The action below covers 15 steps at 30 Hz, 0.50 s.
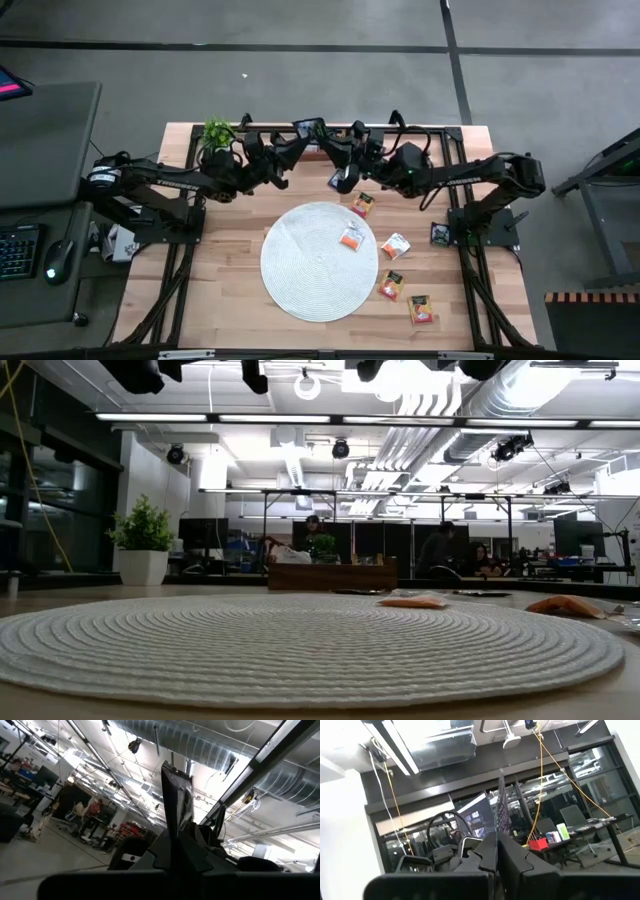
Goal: Pick & Place Tea
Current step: Put the blue tea bag into the middle section of the wooden organizer
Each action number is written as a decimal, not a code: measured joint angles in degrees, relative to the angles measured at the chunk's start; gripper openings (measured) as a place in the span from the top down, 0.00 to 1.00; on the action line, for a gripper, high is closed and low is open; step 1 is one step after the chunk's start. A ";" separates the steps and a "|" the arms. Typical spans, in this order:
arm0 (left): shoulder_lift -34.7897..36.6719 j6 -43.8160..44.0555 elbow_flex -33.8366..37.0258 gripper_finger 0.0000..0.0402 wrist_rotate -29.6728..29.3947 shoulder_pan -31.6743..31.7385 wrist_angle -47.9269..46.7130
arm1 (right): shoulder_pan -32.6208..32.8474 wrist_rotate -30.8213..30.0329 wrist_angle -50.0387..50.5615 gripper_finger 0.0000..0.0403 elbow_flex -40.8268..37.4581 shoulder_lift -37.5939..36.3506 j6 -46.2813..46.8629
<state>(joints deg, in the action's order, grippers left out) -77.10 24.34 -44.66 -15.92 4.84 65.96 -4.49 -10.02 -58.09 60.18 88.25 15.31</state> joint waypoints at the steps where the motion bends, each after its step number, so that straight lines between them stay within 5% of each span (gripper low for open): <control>1: 0.00 0.15 0.00 0.96 -0.02 0.00 -0.15 | 0.01 -0.15 1.28 1.00 0.00 -0.54 -0.40; 7: -0.03 0.50 0.02 0.80 -0.50 0.03 -4.42 | 0.04 -0.47 4.70 1.00 0.03 -3.20 -1.90; 15: -0.04 7.68 0.07 0.44 0.94 0.02 -15.88 | -1.10 -2.47 18.14 1.00 0.09 -7.53 -2.02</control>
<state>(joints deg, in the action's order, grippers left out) -77.14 32.02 -44.60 -14.98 4.87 50.08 -5.59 -12.49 -39.94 60.27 80.72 13.28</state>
